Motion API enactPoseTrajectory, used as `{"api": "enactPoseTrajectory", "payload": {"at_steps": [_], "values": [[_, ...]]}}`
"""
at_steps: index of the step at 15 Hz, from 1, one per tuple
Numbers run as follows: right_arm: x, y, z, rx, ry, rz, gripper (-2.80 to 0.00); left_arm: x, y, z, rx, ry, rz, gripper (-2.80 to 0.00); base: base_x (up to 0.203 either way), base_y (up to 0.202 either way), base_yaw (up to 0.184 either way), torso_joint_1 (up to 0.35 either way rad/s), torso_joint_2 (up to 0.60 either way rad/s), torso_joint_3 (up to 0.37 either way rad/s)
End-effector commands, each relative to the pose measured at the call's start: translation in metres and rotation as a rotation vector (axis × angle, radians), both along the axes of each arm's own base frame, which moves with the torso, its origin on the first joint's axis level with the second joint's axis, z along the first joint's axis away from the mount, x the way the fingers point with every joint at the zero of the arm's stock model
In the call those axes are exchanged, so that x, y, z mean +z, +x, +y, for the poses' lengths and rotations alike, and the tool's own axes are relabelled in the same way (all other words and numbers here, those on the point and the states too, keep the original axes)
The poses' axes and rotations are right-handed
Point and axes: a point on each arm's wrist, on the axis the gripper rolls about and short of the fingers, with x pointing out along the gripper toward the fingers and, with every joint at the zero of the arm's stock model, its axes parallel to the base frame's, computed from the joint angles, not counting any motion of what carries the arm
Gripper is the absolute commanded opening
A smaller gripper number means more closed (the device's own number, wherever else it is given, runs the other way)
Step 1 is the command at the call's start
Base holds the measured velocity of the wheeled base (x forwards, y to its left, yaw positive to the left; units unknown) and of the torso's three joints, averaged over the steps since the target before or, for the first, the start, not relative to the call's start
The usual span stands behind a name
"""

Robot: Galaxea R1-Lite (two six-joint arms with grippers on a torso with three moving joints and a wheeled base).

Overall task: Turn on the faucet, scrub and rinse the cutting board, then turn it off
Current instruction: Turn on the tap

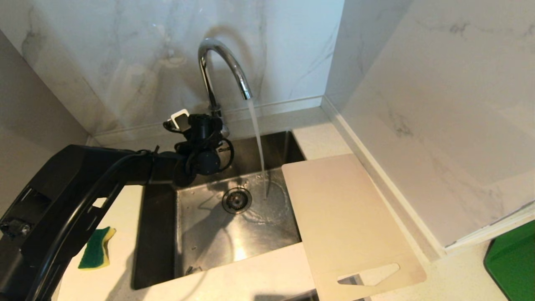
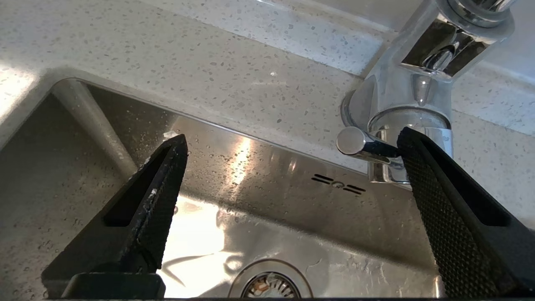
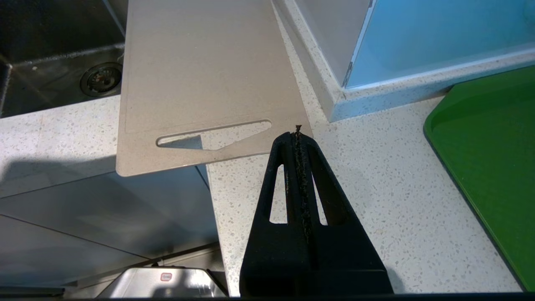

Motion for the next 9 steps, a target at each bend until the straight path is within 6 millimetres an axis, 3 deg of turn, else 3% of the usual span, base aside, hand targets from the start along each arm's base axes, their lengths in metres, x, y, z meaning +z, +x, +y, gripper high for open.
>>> {"api": "enactPoseTrajectory", "payload": {"at_steps": [1, 5, 9], "values": [[0.000, 0.000, 0.000, 0.000, 0.000, 0.001, -2.80, -0.002, -0.005, -0.001, 0.004, 0.008, 0.022, 0.00, 0.000, 0.000, 0.000, 0.000, 0.00, 0.000], [0.000, 0.000, 0.000, 0.000, 0.000, 0.001, -2.80, 0.002, -0.011, -0.007, -0.017, -0.013, 0.025, 0.00, 0.000, 0.000, 0.000, 0.000, 0.00, 0.000], [0.000, 0.000, 0.000, 0.000, 0.000, 0.001, -2.80, 0.026, -0.022, -0.012, -0.065, -0.061, -0.018, 0.00, 0.000, 0.000, 0.000, 0.000, 0.00, 0.000]]}}
